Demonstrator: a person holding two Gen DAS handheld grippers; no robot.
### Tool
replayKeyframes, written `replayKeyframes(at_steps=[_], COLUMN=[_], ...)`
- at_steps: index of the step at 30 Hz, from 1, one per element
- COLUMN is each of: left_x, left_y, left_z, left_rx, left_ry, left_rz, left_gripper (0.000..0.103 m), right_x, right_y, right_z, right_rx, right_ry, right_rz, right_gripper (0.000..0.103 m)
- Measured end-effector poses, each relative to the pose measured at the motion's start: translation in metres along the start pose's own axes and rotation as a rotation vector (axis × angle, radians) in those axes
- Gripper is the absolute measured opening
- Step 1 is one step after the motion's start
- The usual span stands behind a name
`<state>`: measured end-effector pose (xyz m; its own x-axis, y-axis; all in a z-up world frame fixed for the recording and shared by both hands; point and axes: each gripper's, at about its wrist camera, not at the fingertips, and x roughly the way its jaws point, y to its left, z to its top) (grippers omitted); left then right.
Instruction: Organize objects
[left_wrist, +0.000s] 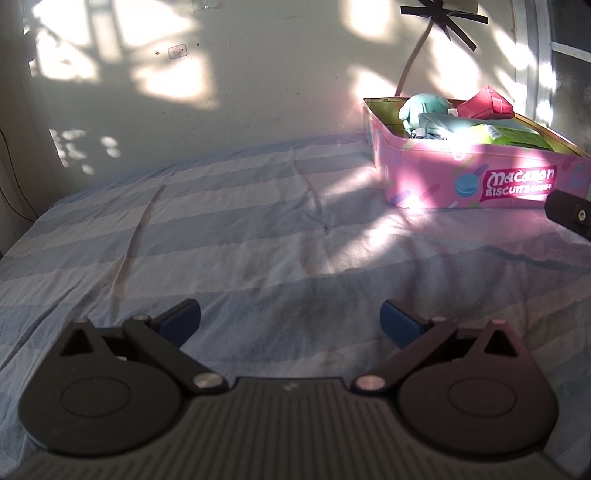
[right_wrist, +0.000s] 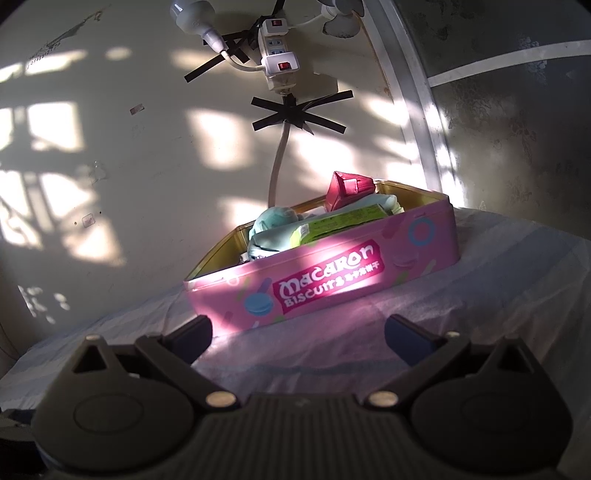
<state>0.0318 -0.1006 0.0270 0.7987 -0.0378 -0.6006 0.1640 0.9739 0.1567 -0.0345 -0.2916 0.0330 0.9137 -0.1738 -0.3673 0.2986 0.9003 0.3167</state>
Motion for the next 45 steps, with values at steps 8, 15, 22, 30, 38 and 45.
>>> replayKeyframes(at_steps=[8, 15, 22, 30, 38, 45], left_x=[-0.003, -0.011, -0.014, -0.019, -0.019, -0.02], left_y=[0.001, -0.001, -0.002, -0.002, -0.002, -0.007], left_z=[0.0, 0.0, 0.001, 0.001, 0.001, -0.002], left_rx=[0.015, 0.032, 0.033, 0.04, 0.04, 0.068], left_ry=[0.018, -0.007, -0.028, -0.05, -0.042, -0.032], left_rz=[-0.007, -0.004, 0.003, 0.015, 0.016, -0.004], left_gripper=[0.103, 0.103, 0.103, 0.103, 0.103, 0.103], right_x=[-0.002, -0.001, -0.001, 0.0, 0.001, 0.0], right_y=[0.002, 0.003, 0.001, 0.0, 0.0, 0.001], right_z=[-0.001, -0.002, -0.002, -0.002, -0.003, -0.004], right_rx=[-0.003, -0.003, 0.0, 0.003, 0.005, 0.004], right_ry=[-0.002, 0.004, 0.005, 0.011, 0.015, 0.014], right_rz=[0.006, 0.009, 0.009, 0.013, 0.013, 0.014], right_gripper=[0.103, 0.103, 0.103, 0.103, 0.103, 0.103])
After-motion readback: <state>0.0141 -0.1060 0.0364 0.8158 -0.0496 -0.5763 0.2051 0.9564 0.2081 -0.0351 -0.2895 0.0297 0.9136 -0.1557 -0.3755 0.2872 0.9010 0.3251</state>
